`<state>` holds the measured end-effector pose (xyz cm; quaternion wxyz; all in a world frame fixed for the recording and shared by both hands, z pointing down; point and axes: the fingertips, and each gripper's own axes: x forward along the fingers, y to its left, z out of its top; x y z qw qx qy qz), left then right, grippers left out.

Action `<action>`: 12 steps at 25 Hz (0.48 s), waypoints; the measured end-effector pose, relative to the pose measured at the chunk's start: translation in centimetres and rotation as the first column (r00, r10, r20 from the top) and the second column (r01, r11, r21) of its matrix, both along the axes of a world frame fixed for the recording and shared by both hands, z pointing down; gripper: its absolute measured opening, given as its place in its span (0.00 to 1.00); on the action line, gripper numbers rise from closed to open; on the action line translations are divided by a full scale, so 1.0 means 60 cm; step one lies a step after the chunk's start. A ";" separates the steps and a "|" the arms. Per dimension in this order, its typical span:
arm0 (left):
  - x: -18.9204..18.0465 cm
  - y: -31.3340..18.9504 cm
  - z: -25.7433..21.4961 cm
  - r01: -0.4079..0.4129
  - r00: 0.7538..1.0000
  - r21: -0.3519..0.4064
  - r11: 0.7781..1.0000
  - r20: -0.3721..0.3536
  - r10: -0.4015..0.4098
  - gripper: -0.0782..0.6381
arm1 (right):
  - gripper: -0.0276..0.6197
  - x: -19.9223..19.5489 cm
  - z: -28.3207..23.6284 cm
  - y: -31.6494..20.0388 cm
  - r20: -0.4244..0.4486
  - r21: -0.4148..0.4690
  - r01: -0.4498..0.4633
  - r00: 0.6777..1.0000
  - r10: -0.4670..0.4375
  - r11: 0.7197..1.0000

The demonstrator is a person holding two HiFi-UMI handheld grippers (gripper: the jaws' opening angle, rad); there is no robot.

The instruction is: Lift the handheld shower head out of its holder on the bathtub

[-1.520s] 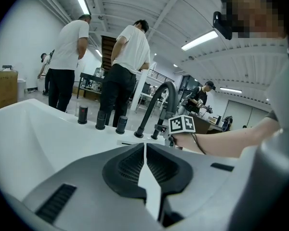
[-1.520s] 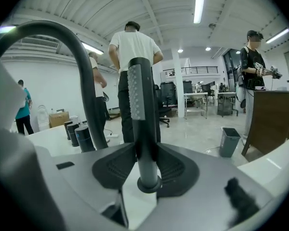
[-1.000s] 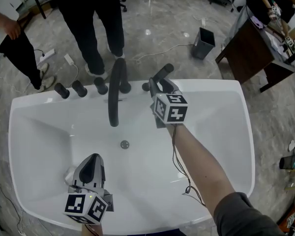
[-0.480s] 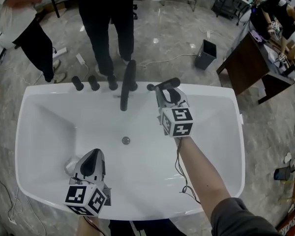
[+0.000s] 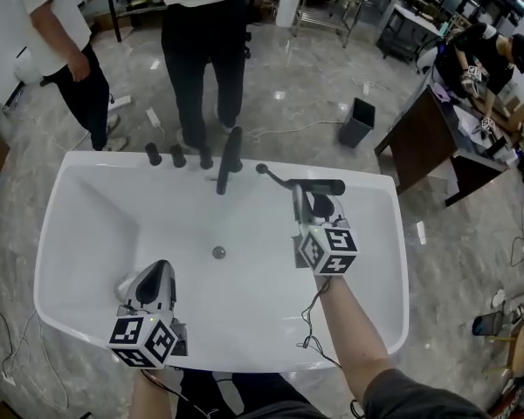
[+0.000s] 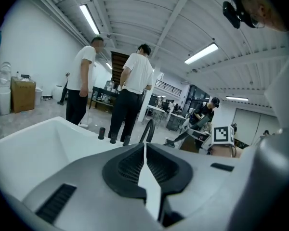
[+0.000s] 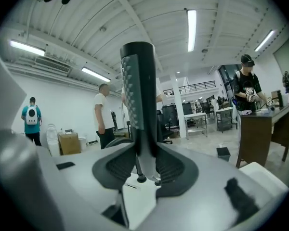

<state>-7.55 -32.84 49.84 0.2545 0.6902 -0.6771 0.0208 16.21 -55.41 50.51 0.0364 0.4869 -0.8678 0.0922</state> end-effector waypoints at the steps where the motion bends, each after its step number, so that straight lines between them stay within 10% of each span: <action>1: 0.004 0.004 -0.012 0.003 1.000 0.009 1.000 -0.006 -0.003 0.15 | 0.25 0.011 -0.015 0.012 -0.006 0.011 0.002 1.000 -0.002 1.000; 12: 0.059 0.033 -0.040 -0.088 0.996 0.040 0.995 -0.016 0.089 0.15 | 0.25 0.082 -0.096 0.192 -0.015 0.090 0.034 0.999 -0.033 0.995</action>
